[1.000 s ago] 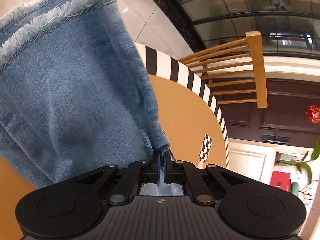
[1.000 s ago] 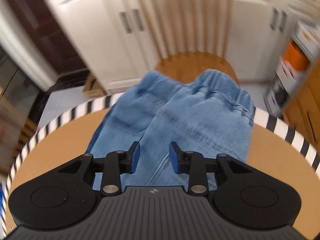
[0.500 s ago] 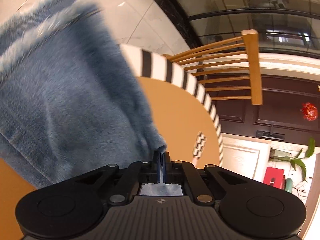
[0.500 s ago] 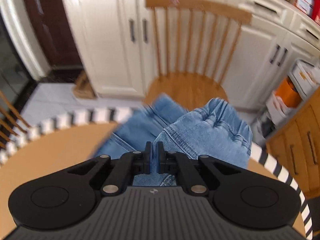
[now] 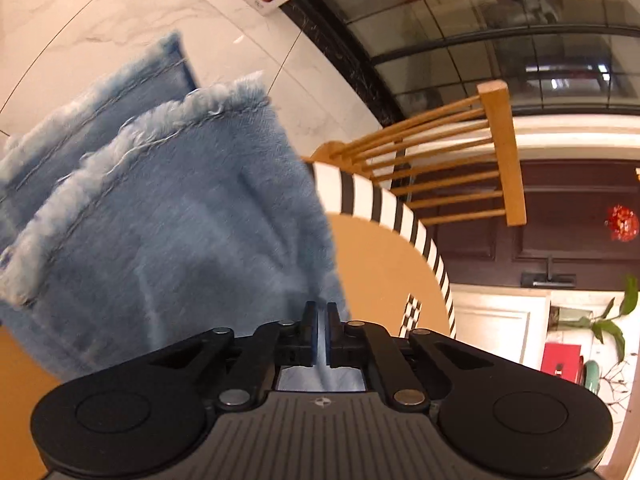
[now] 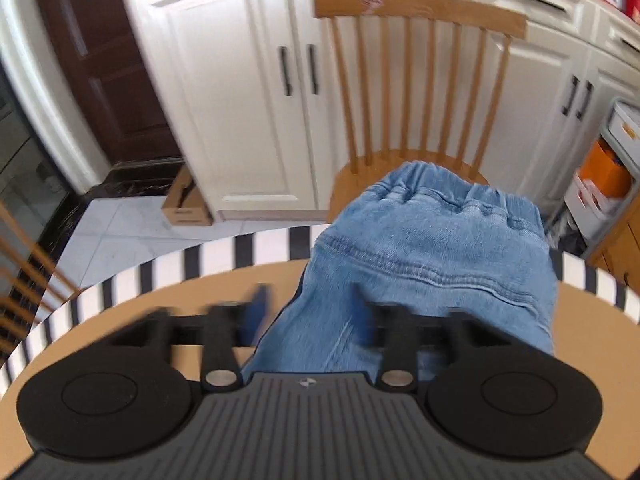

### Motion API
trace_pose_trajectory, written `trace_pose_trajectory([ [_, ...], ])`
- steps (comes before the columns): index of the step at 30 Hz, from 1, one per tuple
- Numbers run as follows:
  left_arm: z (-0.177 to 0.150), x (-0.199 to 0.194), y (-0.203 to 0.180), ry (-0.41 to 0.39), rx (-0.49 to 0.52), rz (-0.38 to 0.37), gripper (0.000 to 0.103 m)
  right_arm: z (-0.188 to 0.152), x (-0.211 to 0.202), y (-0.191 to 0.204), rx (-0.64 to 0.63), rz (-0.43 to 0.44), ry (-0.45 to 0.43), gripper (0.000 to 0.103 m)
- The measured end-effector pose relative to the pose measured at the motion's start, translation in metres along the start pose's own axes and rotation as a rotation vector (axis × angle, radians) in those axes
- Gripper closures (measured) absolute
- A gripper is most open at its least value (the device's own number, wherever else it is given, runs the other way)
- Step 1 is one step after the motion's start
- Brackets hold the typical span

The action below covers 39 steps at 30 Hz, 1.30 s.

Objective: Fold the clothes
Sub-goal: 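Lift the hems with the left gripper while the right gripper holds the waistband, then open both grippers to release the jeans lengthwise on the table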

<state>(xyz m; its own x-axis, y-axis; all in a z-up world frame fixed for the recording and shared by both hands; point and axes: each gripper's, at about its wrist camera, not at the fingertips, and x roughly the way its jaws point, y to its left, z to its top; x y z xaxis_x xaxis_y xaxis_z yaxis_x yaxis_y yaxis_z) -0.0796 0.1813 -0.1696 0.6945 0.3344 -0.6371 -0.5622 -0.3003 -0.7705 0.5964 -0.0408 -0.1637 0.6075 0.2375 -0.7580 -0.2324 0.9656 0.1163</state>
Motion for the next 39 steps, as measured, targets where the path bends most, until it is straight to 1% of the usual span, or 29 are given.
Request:
trace_pose_trajectory([
  [2, 0.0, -0.01, 0.006, 0.01, -0.009, -0.023, 0.092, -0.004, -0.033, -0.001, -0.048, 0.036, -0.059, 0.046],
  [3, 0.001, -0.017, 0.008, 0.011, -0.006, -0.036, 0.085, -0.008, -0.052, -0.003, -0.068, 0.071, -0.082, 0.047],
  [5, 0.003, -0.036, 0.01, -0.001, 0.027, -0.041, 0.076, -0.023, -0.09, -0.01, -0.081, 0.193, -0.089, 0.047],
  [7, 0.004, -0.046, 0.009, -0.008, 0.088, -0.059, 0.069, -0.048, -0.127, -0.018, -0.045, 0.345, -0.067, 0.048],
  [8, 0.005, -0.053, 0.008, -0.01, 0.122, -0.067, 0.062, -0.065, -0.143, -0.023, -0.022, 0.411, -0.042, 0.048],
  [9, 0.005, -0.06, 0.007, -0.021, 0.164, -0.062, 0.054, -0.084, -0.156, -0.031, 0.009, 0.473, -0.017, 0.048],
  [11, 0.005, -0.074, 0.005, -0.048, 0.254, -0.04, 0.046, -0.122, -0.18, -0.044, 0.067, 0.587, 0.038, 0.047],
  [13, 0.006, -0.079, -0.006, -0.099, 0.388, 0.022, 0.038, -0.164, -0.199, -0.053, 0.121, 0.645, 0.113, 0.046],
  [14, 0.007, -0.081, -0.013, -0.127, 0.459, 0.057, 0.026, -0.184, -0.207, -0.058, 0.144, 0.67, 0.152, 0.045],
  [15, 0.008, -0.082, -0.021, -0.162, 0.546, 0.084, 0.02, -0.202, -0.213, -0.062, 0.154, 0.694, 0.194, 0.046],
  [16, 0.009, -0.082, -0.03, -0.201, 0.64, 0.106, 0.02, -0.219, -0.22, -0.066, 0.166, 0.709, 0.228, 0.045],
  [17, 0.013, -0.076, -0.039, -0.219, 0.733, 0.116, 0.018, -0.233, -0.227, -0.068, 0.177, 0.707, 0.243, 0.045],
  [18, 0.018, -0.068, -0.047, -0.227, 0.826, 0.119, 0.017, -0.244, -0.236, -0.067, 0.178, 0.704, 0.25, 0.045],
  [19, 0.024, -0.059, -0.052, -0.209, 0.895, 0.123, 0.017, -0.256, -0.244, -0.065, 0.18, 0.701, 0.256, 0.045],
  [20, 0.03, -0.05, -0.055, -0.178, 0.953, 0.126, 0.02, -0.267, -0.253, -0.064, 0.181, 0.698, 0.263, 0.045],
  [21, 0.038, -0.031, -0.065, -0.142, 0.995, 0.123, 0.032, -0.277, -0.261, -0.061, 0.18, 0.697, 0.265, 0.045],
  [22, 0.046, -0.014, -0.07, -0.094, 1.012, 0.102, 0.046, -0.284, -0.268, -0.055, 0.176, 0.694, 0.254, 0.045],
  [23, 0.053, -0.002, -0.072, -0.041, 1.021, 0.074, 0.08, -0.29, -0.276, -0.047, 0.174, 0.679, 0.236, 0.045],
  [24, 0.06, 0.005, -0.07, 0.018, 1.016, 0.047, 0.101, -0.295, -0.284, -0.039, 0.171, 0.664, 0.219, 0.043],
  [25, 0.063, 0.01, -0.068, 0.071, 1.021, 0.018, 0.098, -0.302, -0.292, -0.031, 0.172, 0.644, 0.197, 0.042],
  [27, 0.067, 0.018, -0.071, 0.166, 1.051, -0.04, 0.099, -0.315, -0.305, -0.01, 0.185, 0.582, 0.146, 0.041],
  [28, 0.068, 0.013, -0.073, 0.219, 1.052, -0.073, 0.099, -0.321, -0.309, 0.001, 0.198, 0.552, 0.132, 0.041],
  [30, 0.078, 0.0, -0.083, 0.335, 0.966, -0.186, 0.1, -0.332, -0.318, 0.021, 0.247, 0.529, 0.126, 0.041],
  [31, 0.085, -0.013, -0.088, 0.389, 0.898, -0.25, 0.1, -0.336, -0.321, 0.028, 0.267, 0.532, 0.127, 0.042],
  [33, 0.104, -0.036, -0.093, 0.48, 0.737, -0.343, 0.1, -0.34, -0.326, 0.04, 0.28, 0.539, 0.113, 0.041],
  [34, 0.114, -0.038, -0.092, 0.497, 0.694, -0.349, 0.1, -0.342, -0.324, 0.047, 0.267, 0.525, 0.1, 0.039],
  [35, 0.124, -0.037, -0.09, 0.501, 0.671, -0.337, 0.1, -0.344, -0.319, 0.053, 0.251, 0.499, 0.092, 0.038],
  [37, 0.135, -0.019, -0.074, 0.48, 0.706, -0.242, 0.099, -0.351, -0.304, 0.065, 0.244, 0.434, 0.101, 0.039],
  [39, 0.145, 0.001, -0.055, 0.451, 0.756, -0.133, 0.099, -0.358, -0.289, 0.072, 0.288, 0.41, 0.11, 0.042],
])
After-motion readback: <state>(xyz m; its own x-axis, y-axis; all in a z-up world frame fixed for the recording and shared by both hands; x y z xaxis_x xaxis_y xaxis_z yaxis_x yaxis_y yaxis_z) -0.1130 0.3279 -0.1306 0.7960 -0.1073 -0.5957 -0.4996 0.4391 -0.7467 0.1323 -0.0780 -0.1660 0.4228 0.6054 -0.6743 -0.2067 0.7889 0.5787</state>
